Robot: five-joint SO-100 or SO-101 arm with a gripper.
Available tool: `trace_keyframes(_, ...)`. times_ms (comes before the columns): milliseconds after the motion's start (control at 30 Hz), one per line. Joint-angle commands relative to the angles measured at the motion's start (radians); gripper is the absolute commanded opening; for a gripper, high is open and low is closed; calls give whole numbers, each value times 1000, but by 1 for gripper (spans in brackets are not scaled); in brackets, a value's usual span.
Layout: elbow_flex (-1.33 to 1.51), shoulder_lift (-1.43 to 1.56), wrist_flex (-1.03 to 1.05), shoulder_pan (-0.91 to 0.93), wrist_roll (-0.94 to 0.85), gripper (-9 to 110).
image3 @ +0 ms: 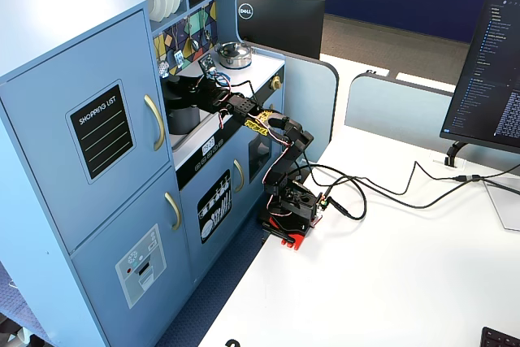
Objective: Take off the lid from the gray recipient and place it on the counter
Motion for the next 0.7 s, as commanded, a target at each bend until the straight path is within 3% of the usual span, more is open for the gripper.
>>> trace_keyframes(0,-63,80,-9,52,-5,0)
trace_keyframes(500,38,115,-84,468,63,0)
trace_keyframes(667,163,89,-199,557,81,0)
